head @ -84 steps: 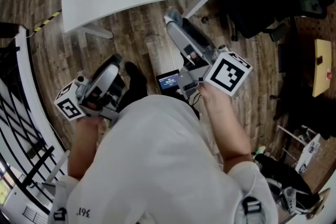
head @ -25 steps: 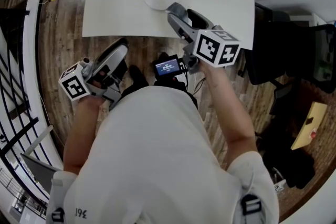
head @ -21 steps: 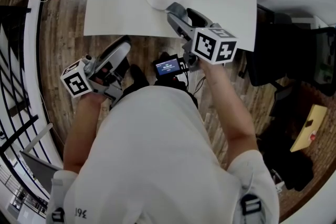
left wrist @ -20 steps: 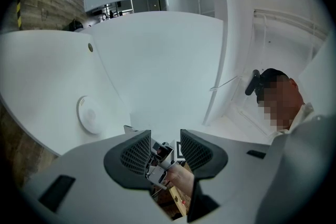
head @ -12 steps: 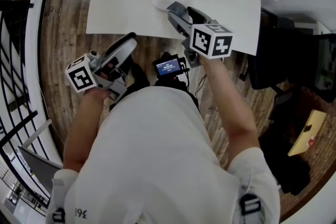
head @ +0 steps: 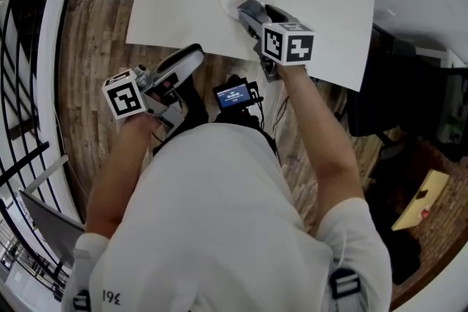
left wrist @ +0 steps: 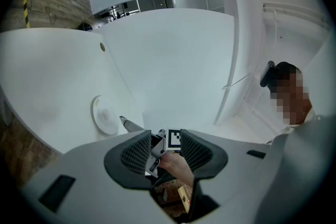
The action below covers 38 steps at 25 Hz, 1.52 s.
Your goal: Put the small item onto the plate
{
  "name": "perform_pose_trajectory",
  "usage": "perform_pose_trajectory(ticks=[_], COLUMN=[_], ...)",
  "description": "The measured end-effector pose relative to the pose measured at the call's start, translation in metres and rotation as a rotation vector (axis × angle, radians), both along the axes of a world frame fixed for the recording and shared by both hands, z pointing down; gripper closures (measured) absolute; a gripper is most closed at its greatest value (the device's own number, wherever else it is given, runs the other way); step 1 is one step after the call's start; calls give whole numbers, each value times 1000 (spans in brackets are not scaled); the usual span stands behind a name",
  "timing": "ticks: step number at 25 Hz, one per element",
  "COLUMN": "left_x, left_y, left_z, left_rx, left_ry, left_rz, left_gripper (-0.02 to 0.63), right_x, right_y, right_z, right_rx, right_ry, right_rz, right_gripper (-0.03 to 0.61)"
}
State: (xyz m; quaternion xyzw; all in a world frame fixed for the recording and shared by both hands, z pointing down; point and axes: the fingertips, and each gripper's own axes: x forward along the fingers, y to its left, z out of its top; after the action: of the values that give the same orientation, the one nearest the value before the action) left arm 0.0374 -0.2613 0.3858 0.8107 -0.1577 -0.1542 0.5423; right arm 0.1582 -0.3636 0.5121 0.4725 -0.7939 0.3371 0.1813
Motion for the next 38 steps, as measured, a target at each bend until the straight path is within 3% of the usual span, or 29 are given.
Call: perform_pose_trajectory(ticks=[4,9,17,29,38], left_x=[1,-1,-13,-17,-19], left_y=[-4,-7,3,1,1], left_z=[7,9,4,9,14], left_rx=[-20,-25,-32,-35,-61], left_ry=[-6,-21,-29,-51,-54], left_rz=[-8,-12,-40,-55,-76], left_gripper=[453,453,453,453,453], right_x=[0,-9,-29,-22,-17], right_y=[-21,-44,-62,-67,-66], right_z=[17,37,46,59,68], right_rx=[4,40,94,91,49], right_ry=[105,300,501,538,501], right_rz=[-34,-148,-261,-226,-196], right_gripper=[276,276,276,276,276])
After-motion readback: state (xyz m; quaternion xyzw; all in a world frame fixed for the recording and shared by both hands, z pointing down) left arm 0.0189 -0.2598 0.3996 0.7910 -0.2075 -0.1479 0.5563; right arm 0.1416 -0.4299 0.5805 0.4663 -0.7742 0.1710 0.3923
